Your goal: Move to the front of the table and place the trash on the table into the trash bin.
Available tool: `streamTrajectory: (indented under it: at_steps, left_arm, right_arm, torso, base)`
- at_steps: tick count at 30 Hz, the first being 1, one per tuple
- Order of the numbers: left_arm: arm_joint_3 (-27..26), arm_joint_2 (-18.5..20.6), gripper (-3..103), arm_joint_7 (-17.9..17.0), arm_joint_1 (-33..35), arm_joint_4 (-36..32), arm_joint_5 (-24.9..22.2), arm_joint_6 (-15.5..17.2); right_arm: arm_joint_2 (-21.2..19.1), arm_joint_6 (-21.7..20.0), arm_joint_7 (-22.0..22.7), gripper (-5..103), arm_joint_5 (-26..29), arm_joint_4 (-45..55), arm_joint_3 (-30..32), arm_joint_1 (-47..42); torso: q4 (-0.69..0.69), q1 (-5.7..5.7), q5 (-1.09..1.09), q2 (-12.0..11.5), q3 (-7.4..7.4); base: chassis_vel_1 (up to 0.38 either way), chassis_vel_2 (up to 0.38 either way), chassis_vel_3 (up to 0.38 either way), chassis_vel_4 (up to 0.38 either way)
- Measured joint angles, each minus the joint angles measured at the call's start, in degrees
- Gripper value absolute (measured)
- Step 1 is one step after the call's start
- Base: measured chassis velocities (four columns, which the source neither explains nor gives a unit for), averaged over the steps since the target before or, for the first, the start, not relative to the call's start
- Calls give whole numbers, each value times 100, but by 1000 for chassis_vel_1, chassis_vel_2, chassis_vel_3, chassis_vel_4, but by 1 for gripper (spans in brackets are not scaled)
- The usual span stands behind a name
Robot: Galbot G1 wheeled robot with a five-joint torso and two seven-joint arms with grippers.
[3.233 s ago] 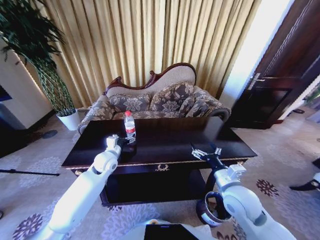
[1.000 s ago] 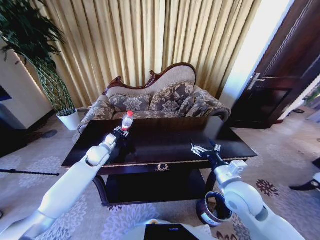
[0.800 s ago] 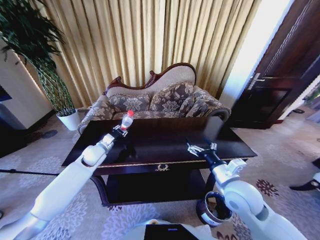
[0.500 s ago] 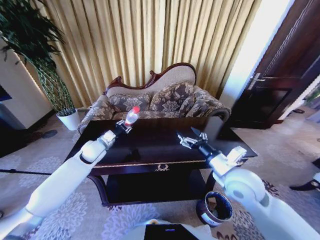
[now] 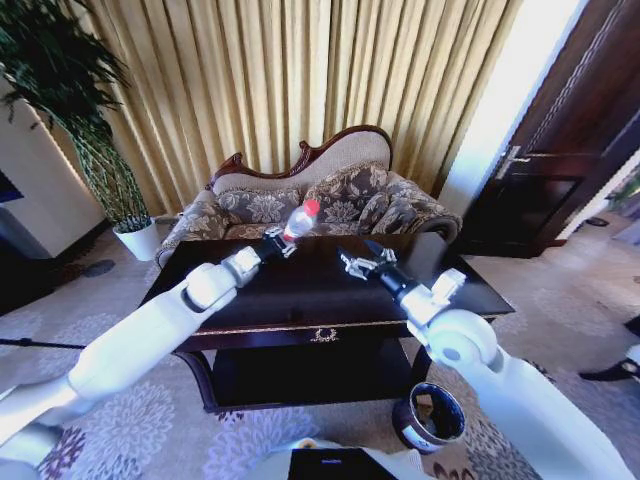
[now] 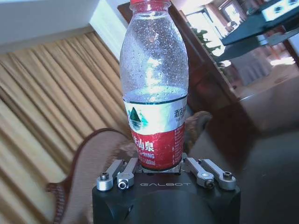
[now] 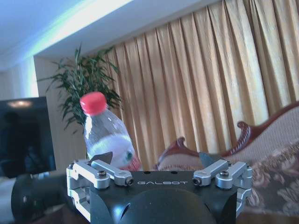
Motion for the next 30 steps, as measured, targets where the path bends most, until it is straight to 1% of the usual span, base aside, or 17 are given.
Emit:
streamTrajectory:
  at_steps: [1,2,5,6,9,11,14,19,23,24,25,28,30]
  left_arm:
    - [100,-6,30,-22,-75,-13,-116,33]
    - [100,-6,30,-22,-75,-13,-116,33]
    - [550,-40,30,-63,-444,-13,-390,105]
    - [550,-40,30,-63,-444,-13,-390,105]
    - [886,-146,30,-86,-765,62,-479,155]
    - [957,-175,30,-86,-834,74,-505,169]
    - [1222,-301,30,-100,-1087,116,-628,224]
    - [1398,-380,30,-124,-1235,158,-665,250]
    - [1423,-392,30,-148,-1254,150,-682,272]
    - [1425,-392,30,-150,-1255,146,-684,274]
    - [1425,-392,30,-150,-1255,146,-684,274]
    - [1429,-392,30,-153,-1255,143,-687,287]
    - [1431,-397,30,-153,-1255,143,-687,290]
  right_arm:
    - [27,4,-9,100,-21,-23,-37,69]
    - [27,4,-9,100,-21,-23,-37,69]
    - [132,47,-57,100,-139,-108,-163,275]
    - [132,47,-57,100,-139,-108,-163,275]
    - [202,87,-101,100,-221,-180,-231,352]
    - [214,92,-109,100,-239,-190,-240,357]
    - [260,104,-158,100,-328,-215,-250,351]
    - [263,112,-204,100,-361,-191,-242,324]
    - [245,125,-238,100,-373,-199,-221,324]
    - [243,130,-244,95,-380,-206,-220,324]
    - [243,130,-244,95,-380,-206,-220,324]
    - [242,140,-268,79,-402,-211,-227,310]
    - [243,140,-278,79,-413,-210,-234,305]
  torso:
    - [0,0,-1,0,0]
    - [0,0,-1,0,0]
    - [0,-1,-1,0,-1]
    - [0,-1,-1,0,-1]
    - [0,-1,0,0,-1]
    - [0,0,-1,0,-1]
    - [-1,0,-1,0,-1]
    - [-1,-1,-1,0,-1]
    - [0,-1,-1,0,-1]
    - [0,-1,-1,0,-1]
    - [0,-1,-1,0,-1]
    - [0,-1,-1,0,-1]
    - [0,-1,-1,0,-1]
  base:
    - [0,0,0,0]
    - [0,0,0,0]
    - [0,0,0,0]
    - [0,0,0,0]
    - [0,0,0,0]
    - [0,0,0,0]
    - [0,0,0,0]
    - [0,0,0,0]
    - [0,0,0,0]
    - [0,0,0,0]
    - [0,0,0,0]
    - [0,0,0,0]
    - [0,0,0,0]
